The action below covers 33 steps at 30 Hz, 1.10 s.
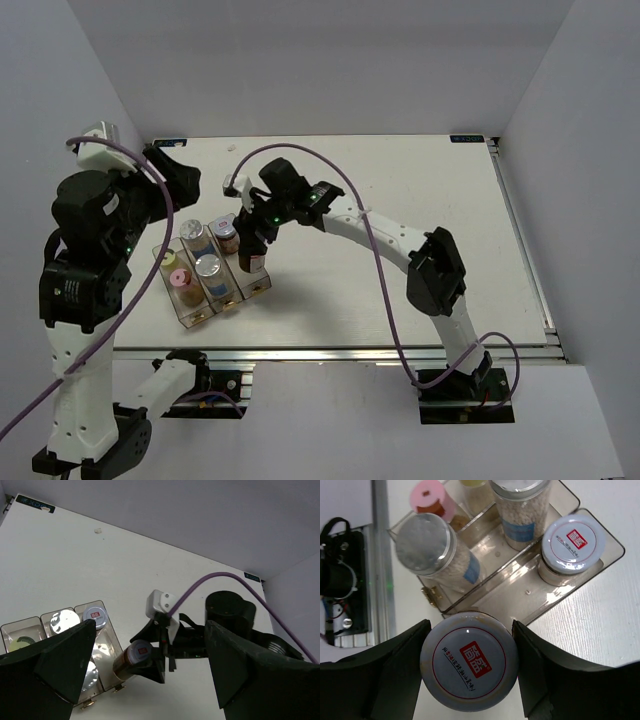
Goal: Organize the condiment bottles
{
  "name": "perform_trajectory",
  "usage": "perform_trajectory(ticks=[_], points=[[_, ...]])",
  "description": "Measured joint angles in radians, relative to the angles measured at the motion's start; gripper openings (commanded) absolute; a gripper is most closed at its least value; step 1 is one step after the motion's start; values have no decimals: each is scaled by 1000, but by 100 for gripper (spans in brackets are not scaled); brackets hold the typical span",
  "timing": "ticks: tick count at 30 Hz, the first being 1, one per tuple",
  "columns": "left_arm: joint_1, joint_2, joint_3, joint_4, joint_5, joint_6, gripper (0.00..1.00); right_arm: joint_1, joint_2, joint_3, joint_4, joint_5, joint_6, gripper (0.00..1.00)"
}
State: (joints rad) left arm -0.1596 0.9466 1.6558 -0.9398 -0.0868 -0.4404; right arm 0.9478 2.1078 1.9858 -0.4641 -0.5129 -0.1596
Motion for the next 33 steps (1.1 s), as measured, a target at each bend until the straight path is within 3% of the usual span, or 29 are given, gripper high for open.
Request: perform_trajectory(ticks=[28, 29, 30, 33], points=[[0, -32, 3, -110, 62, -31, 98, 69, 189, 19, 121, 187, -32, 0], [0, -32, 3, -114, 62, -31, 98, 69, 200, 16, 121, 196, -35, 3], [0, -34, 4, -117, 62, -32, 98, 69, 206, 12, 122, 201, -39, 28], [0, -43, 4, -129, 62, -34, 98, 71, 209, 5, 125, 210, -50, 60]])
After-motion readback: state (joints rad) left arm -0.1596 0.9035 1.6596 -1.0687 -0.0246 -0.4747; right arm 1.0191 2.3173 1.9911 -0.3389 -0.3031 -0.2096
